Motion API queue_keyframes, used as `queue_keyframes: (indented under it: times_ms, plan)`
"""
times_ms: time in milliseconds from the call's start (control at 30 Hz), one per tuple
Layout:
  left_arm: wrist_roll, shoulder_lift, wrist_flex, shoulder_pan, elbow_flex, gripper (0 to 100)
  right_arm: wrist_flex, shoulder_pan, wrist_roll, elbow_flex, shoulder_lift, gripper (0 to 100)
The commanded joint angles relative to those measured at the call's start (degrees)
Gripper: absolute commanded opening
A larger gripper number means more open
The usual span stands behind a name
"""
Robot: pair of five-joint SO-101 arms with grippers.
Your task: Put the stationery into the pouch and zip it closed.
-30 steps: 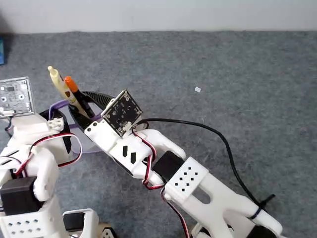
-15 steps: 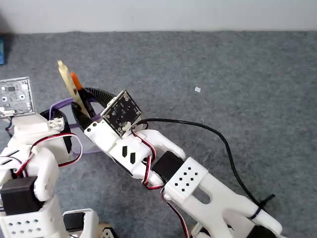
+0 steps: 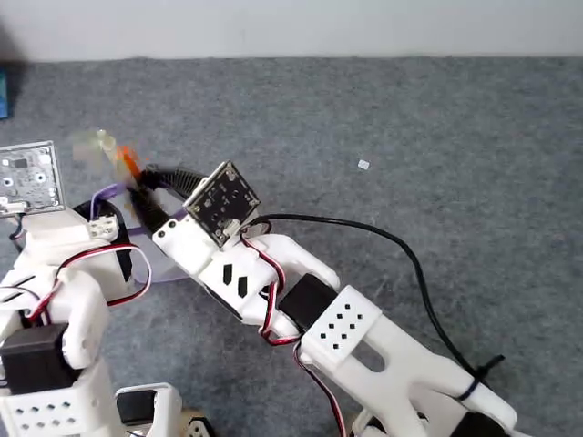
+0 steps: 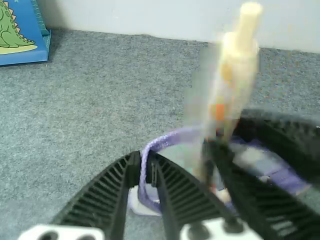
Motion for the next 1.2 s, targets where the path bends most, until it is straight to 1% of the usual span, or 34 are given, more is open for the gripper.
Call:
queue_keyframes:
  times_ms: [0, 167, 467, 500, 567, 667, 733, 800, 833, 933, 1033, 1167]
  plan:
    - [0.4, 1.3, -0.3, 0.8, 1.5, 1, 0.0, 1.1, -6.0, -4.2, -0.2, 0.7]
    - [0.3, 1.3, -0.3, 0.7, 1.5, 1, 0.2, 5.0, -11.7, -4.2, -0.5, 0.7]
    - [0.3, 1.3, -0.3, 0.6, 1.5, 1, 0.7, 9.4, -11.8, -4.3, -2.8, 0.9]
    - [0.3, 1.3, -0.3, 0.5, 1.5, 1, 2.2, 10.1, -11.8, -4.4, -3.8, 0.9]
    - [0.2, 1.3, -0.2, 0.4, 1.5, 1, 8.3, 11.3, -11.8, -6.6, -6.3, 1.0]
    - [0.2, 1.3, -0.2, 0.4, 1.5, 1, 21.9, 14.4, -12.7, -14.1, -8.4, 1.0]
    - [0.2, 1.3, -0.2, 0.4, 1.5, 1, 29.8, 16.9, -16.0, -20.6, -8.4, 2.7]
    - [0.2, 1.3, -0.2, 0.5, 1.5, 1, 37.7, 19.2, -20.0, -27.8, -7.3, 7.0]
    - [0.2, 1.3, -0.3, 0.5, 1.5, 1, 41.5, 20.1, -20.6, -30.9, -6.5, 9.2]
    - [0.3, 1.3, -0.3, 0.5, 1.5, 1, 52.6, 21.8, -19.0, -38.2, -3.3, 12.6]
    - [0.4, 1.3, -0.3, 0.5, 1.5, 1, 61.1, 23.7, -16.9, -42.0, -0.7, 10.9]
    - [0.4, 1.3, -0.3, 0.5, 1.5, 1, 68.8, 24.1, -14.9, -42.5, 1.7, 6.1]
